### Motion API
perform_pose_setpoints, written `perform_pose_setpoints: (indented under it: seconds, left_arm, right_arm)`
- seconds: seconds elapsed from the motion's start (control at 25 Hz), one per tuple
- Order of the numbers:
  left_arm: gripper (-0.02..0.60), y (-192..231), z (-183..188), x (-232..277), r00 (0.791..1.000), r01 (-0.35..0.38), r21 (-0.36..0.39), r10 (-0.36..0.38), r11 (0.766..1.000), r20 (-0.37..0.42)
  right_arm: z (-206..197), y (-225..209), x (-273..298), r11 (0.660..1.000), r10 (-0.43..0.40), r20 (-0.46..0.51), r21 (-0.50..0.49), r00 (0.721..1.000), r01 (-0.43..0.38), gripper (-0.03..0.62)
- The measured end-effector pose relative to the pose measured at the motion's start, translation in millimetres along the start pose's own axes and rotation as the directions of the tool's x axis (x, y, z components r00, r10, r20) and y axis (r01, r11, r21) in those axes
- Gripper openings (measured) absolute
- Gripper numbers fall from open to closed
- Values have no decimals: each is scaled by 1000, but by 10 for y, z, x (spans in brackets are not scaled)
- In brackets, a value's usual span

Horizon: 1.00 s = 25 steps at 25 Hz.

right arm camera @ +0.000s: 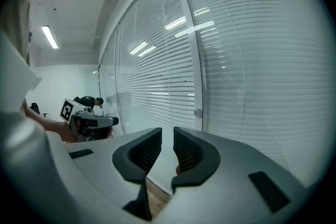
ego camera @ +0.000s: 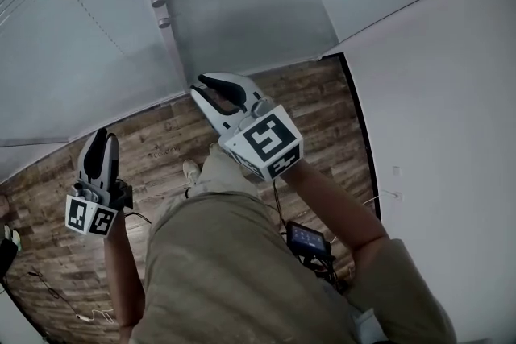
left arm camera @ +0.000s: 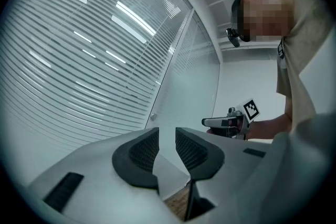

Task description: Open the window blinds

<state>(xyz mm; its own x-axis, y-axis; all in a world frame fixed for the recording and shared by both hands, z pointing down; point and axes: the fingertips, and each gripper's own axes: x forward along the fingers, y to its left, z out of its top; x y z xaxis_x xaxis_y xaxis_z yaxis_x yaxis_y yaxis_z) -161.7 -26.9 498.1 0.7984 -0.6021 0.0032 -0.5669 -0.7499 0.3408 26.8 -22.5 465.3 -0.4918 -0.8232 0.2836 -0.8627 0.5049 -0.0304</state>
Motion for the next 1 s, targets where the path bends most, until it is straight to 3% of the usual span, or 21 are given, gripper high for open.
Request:
perform_pose_setpoints:
  seconds: [0.36, 0.56, 0.84, 1.0]
  left_arm:
    - [91, -204, 9, 334, 1000, 20, -22, -19, 1000, 10]
    - [91, -131, -154, 590, 1000, 6, -54, -6, 999, -1]
    - [91, -205, 71, 726, 1000, -28, -64, 28, 998, 7]
    - [91, -206, -17, 798, 999, -45, -63, 45, 997, 1]
  right_arm:
    - [75, -82, -18, 999, 39, 10, -9, 999, -39, 57]
    - [-58, -271, 96, 999, 41, 5, 14, 999, -41, 57]
    - [190, -364, 114, 997, 72, 8, -1, 997, -72, 57]
    - [128, -413, 133, 996, 85, 18, -5, 996, -84, 57]
